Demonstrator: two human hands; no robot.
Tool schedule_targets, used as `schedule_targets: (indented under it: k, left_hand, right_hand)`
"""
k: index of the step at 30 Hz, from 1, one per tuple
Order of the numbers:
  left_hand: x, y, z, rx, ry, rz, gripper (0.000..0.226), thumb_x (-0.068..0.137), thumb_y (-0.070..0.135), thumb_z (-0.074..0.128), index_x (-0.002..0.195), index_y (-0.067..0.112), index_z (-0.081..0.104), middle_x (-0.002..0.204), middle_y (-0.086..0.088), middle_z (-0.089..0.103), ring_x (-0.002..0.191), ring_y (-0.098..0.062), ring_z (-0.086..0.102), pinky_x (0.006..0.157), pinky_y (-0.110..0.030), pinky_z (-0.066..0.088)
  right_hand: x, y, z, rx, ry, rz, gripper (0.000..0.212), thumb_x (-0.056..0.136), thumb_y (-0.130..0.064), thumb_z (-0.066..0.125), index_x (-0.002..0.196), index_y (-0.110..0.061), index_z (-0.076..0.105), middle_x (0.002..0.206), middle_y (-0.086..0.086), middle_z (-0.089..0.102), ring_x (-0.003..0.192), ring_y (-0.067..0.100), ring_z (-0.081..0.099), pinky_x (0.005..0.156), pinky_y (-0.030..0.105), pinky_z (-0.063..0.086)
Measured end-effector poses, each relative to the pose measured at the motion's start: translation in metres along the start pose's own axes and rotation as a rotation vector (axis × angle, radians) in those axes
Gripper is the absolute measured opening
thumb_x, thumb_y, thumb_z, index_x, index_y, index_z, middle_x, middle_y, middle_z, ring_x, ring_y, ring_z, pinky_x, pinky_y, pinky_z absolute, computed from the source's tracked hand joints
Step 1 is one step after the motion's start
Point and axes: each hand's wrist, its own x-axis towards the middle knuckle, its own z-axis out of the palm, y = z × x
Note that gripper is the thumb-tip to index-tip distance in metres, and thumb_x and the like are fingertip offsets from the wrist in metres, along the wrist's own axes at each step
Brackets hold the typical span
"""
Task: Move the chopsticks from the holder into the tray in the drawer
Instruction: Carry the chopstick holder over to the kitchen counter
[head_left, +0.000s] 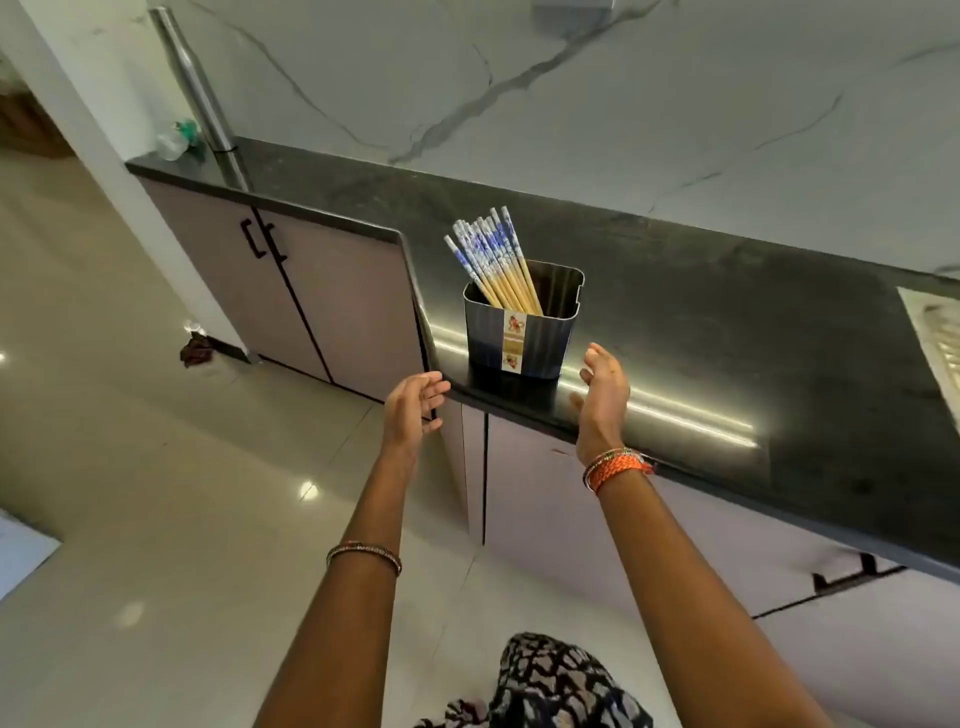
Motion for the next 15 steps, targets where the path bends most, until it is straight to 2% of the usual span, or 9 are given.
schedule_targets:
  k: [2, 4, 7, 8, 10, 12, 15]
  left_hand:
    - [0.031, 0.005, 0.011, -0.044, 0.009, -0.021, 0.031, 0.091, 0.026, 0.039, 0.110, 0.013, 0.060, 0.113, -0.008, 0.063, 0.107, -0.021, 0.056, 0.077, -0.031, 0.046]
    - [0.066, 0.009, 0.024, -0.172, 0.002, -0.061, 0.031, 0.092, 0.023, 0.040, 0.113, 0.010, 0.058, 0.116, -0.007, 0.060, 0.111, -0.020, 0.054, 0.085, -0.030, 0.047]
    - [0.119, 0.013, 0.049, -0.281, -0.059, -0.120, 0.037, 0.093, 0.024, 0.038, 0.124, 0.008, 0.051, 0.117, -0.004, 0.055, 0.113, -0.017, 0.051, 0.099, -0.030, 0.040]
    - [0.134, 0.015, 0.057, -0.289, -0.085, -0.120, 0.035, 0.094, 0.026, 0.037, 0.120, 0.009, 0.055, 0.112, -0.003, 0.058, 0.108, -0.017, 0.054, 0.097, -0.030, 0.041]
    - [0.157, 0.020, 0.070, -0.251, -0.097, -0.109, 0.035, 0.095, 0.030, 0.034, 0.099, 0.017, 0.066, 0.095, 0.000, 0.068, 0.094, -0.015, 0.062, 0.085, -0.027, 0.049]
    - [0.178, 0.023, 0.081, -0.250, -0.072, -0.086, 0.042, 0.095, 0.031, 0.034, 0.085, 0.023, 0.074, 0.085, 0.007, 0.075, 0.085, -0.010, 0.068, 0.070, -0.022, 0.056]
    - [0.193, 0.026, 0.088, -0.286, -0.052, -0.056, 0.043, 0.094, 0.035, 0.034, 0.082, 0.030, 0.075, 0.085, 0.010, 0.075, 0.084, -0.006, 0.069, 0.064, -0.019, 0.055]
  right_hand:
    - [0.026, -0.002, 0.013, -0.002, 0.025, 0.015, 0.037, 0.096, -0.031, 0.045, 0.130, -0.018, 0.054, 0.121, -0.006, 0.053, 0.119, 0.014, 0.048, 0.110, 0.042, 0.039]
    - [0.057, -0.002, 0.028, 0.020, 0.025, 0.045, 0.040, 0.096, -0.035, 0.043, 0.129, -0.016, 0.055, 0.125, -0.001, 0.056, 0.121, 0.017, 0.049, 0.108, 0.042, 0.040]
    - [0.099, 0.001, 0.052, 0.108, -0.029, 0.060, 0.039, 0.093, -0.038, 0.043, 0.110, -0.012, 0.065, 0.104, 0.007, 0.064, 0.105, 0.025, 0.058, 0.097, 0.043, 0.046]
    - [0.111, 0.000, 0.060, 0.131, -0.067, 0.069, 0.041, 0.090, -0.041, 0.043, 0.105, -0.011, 0.067, 0.099, 0.010, 0.064, 0.099, 0.026, 0.059, 0.094, 0.043, 0.048]
    - [0.133, -0.001, 0.070, 0.121, -0.123, 0.114, 0.048, 0.084, -0.048, 0.042, 0.098, -0.011, 0.069, 0.096, 0.013, 0.065, 0.093, 0.027, 0.061, 0.091, 0.043, 0.050]
    - [0.157, -0.005, 0.076, 0.119, -0.160, 0.149, 0.046, 0.086, -0.048, 0.042, 0.091, -0.013, 0.072, 0.089, 0.009, 0.070, 0.086, 0.022, 0.065, 0.084, 0.039, 0.053]
    - [0.191, -0.005, 0.088, 0.158, -0.252, 0.181, 0.044, 0.090, -0.042, 0.044, 0.068, -0.023, 0.077, 0.066, -0.005, 0.072, 0.062, 0.008, 0.069, 0.058, 0.022, 0.056]
